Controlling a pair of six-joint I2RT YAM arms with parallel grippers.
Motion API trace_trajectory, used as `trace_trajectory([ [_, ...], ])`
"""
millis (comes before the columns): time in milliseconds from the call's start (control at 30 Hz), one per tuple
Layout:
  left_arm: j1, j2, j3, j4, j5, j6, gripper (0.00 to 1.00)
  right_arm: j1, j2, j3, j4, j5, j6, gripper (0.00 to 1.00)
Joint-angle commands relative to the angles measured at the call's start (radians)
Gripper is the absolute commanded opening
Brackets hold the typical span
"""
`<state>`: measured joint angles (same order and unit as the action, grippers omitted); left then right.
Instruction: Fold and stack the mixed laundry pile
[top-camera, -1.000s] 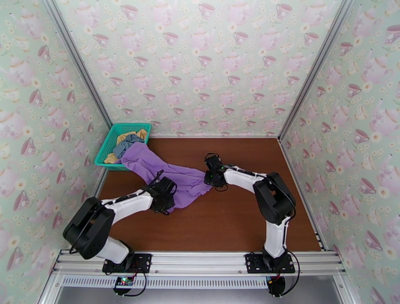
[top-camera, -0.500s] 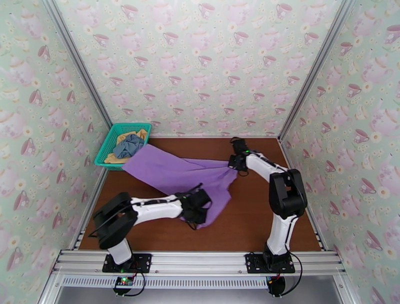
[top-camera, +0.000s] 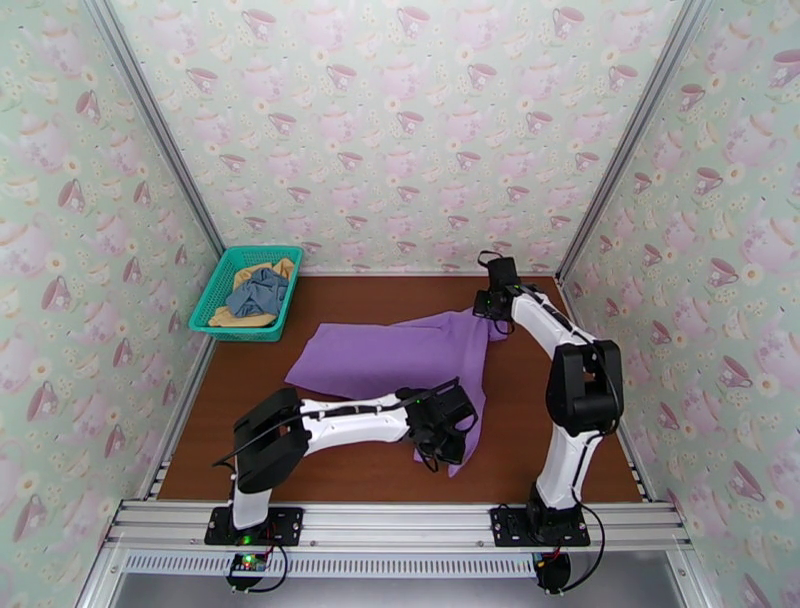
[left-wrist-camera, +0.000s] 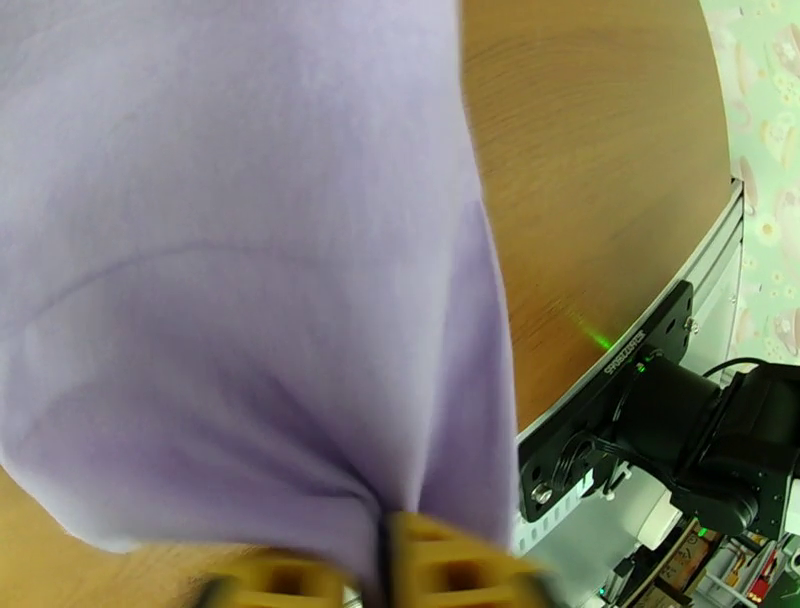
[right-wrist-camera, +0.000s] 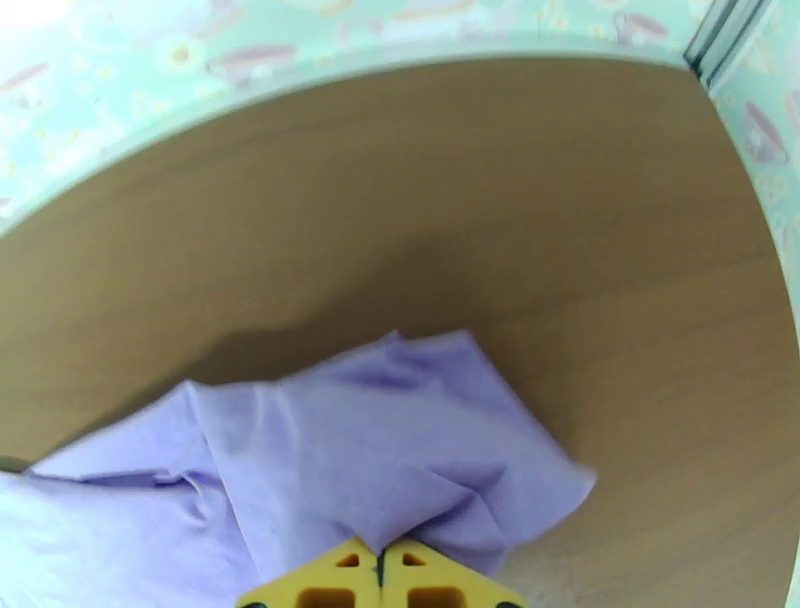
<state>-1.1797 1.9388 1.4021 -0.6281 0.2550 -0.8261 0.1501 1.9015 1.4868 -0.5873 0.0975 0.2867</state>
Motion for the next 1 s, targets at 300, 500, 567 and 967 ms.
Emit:
trace_trajectory([
  [300,0.374,-0.177,0.095,-0.330,-0.155,0.248,0.78,0.002,-0.187,-0.286,-0.079,-0.023,0.120,0.35],
  [500,0.677,0.011,0.349,-0.403,-0.171,0.421,0.83,0.002,-0.290,-0.359,-0.093,-0.107,0.195,0.61],
  [567,0.746,0.120,0.473,-0.426,-0.174,0.456,0.84,0.002,-0.302,-0.354,-0.089,-0.121,0.200,0.66],
  [967,0.913,0.588,0.970,-0.636,-0.197,0.557,0.86,0.005,-0.141,-0.047,-0.180,-0.058,0.078,0.77],
])
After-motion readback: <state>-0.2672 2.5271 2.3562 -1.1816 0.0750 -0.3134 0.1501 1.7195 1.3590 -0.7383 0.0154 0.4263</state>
